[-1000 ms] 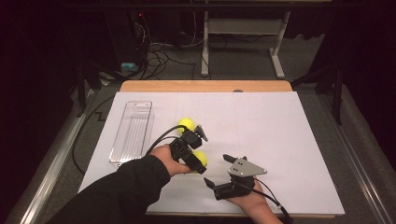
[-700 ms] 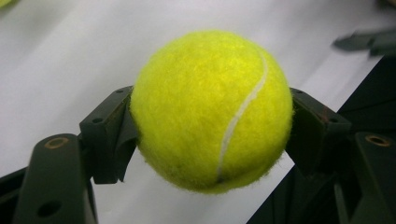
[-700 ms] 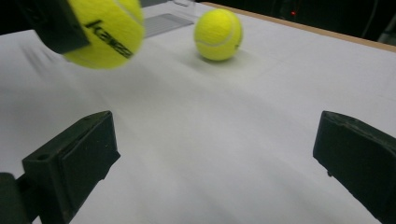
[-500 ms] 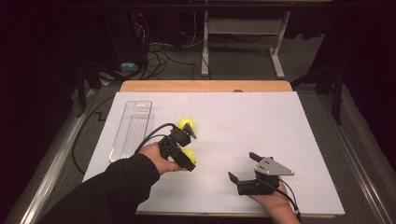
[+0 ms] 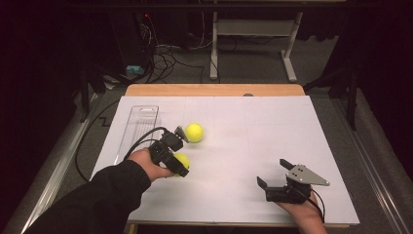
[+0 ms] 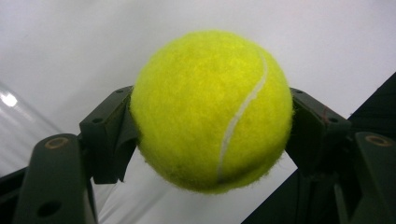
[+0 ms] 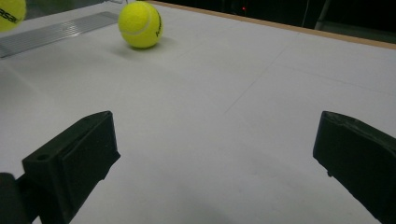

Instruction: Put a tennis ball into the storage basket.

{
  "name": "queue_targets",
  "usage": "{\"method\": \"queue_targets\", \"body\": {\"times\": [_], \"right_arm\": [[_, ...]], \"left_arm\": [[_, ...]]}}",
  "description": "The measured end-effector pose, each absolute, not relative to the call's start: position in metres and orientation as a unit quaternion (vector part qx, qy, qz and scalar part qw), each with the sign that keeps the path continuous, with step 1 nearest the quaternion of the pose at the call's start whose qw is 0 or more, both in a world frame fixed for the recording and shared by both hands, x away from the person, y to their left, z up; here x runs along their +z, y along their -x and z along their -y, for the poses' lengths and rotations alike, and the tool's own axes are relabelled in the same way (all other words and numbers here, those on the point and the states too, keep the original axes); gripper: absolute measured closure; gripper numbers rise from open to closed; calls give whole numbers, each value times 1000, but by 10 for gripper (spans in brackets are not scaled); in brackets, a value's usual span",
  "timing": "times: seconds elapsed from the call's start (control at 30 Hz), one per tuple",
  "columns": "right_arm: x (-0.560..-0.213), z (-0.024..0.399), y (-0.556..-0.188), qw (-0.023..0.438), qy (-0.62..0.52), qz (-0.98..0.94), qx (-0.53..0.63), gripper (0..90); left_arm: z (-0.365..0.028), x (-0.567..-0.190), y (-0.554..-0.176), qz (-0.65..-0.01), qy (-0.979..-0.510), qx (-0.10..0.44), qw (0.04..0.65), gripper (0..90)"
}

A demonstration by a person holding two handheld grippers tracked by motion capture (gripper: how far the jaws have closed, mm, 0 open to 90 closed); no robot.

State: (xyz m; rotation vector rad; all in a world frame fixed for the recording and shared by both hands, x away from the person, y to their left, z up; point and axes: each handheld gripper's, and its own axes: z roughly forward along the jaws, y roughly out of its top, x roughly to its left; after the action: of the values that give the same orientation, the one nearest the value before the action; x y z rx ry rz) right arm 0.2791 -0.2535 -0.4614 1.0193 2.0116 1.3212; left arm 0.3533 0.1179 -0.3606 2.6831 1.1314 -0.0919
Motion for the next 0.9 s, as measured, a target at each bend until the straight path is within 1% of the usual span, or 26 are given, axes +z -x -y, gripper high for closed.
{"method": "queue_targets", "body": {"times": [0.57, 0.9], "right_arm": [[-462, 259, -279, 265, -380, -742, 485, 0], [-463, 258, -279, 265, -380, -743, 483, 0]], "left_arm": [[-170, -338, -345, -412, -905, -25, 104, 265], [-200, -322, -355, -439, -893, -11, 100, 265]]}}
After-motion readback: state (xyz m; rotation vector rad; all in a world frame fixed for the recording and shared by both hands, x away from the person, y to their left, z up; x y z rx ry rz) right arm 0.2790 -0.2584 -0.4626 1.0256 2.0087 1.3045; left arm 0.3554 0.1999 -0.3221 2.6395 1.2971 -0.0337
